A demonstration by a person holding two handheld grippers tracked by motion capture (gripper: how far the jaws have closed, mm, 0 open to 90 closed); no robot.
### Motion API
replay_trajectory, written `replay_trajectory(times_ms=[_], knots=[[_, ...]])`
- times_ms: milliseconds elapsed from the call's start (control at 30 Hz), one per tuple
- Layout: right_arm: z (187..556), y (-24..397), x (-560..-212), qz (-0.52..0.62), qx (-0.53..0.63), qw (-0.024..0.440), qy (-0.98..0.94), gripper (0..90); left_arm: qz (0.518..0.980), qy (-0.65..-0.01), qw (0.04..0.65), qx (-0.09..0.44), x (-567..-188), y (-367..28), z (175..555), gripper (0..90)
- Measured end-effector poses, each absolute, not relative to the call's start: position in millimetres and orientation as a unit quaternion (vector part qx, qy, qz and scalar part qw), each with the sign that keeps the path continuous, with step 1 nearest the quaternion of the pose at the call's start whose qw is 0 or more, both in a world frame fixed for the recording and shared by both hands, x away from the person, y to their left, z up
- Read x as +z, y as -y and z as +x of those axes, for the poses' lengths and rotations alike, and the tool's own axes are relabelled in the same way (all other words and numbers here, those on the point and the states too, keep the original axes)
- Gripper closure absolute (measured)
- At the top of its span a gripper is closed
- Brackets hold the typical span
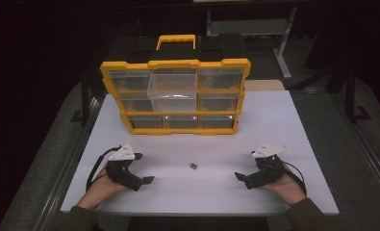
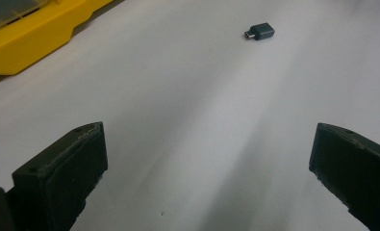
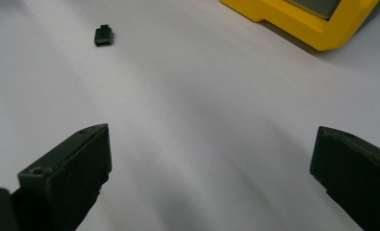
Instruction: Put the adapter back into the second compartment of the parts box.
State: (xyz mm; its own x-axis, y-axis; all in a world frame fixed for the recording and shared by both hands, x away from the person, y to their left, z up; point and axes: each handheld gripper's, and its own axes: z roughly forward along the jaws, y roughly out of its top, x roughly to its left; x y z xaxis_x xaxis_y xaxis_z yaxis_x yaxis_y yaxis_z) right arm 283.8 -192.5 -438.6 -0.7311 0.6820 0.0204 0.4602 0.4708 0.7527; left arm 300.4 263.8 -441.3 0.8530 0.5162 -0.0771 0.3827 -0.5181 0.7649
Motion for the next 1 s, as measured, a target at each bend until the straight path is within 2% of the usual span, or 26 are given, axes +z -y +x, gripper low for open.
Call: replay_trajectory(times_ms=[1000], knots=[[286.9,177.6,-430.5,0.317,0.391,0.128,-0.855,0.2,0.865,-0.253,0.426,0.075,-439.9,-259.7,297.5,0.0]])
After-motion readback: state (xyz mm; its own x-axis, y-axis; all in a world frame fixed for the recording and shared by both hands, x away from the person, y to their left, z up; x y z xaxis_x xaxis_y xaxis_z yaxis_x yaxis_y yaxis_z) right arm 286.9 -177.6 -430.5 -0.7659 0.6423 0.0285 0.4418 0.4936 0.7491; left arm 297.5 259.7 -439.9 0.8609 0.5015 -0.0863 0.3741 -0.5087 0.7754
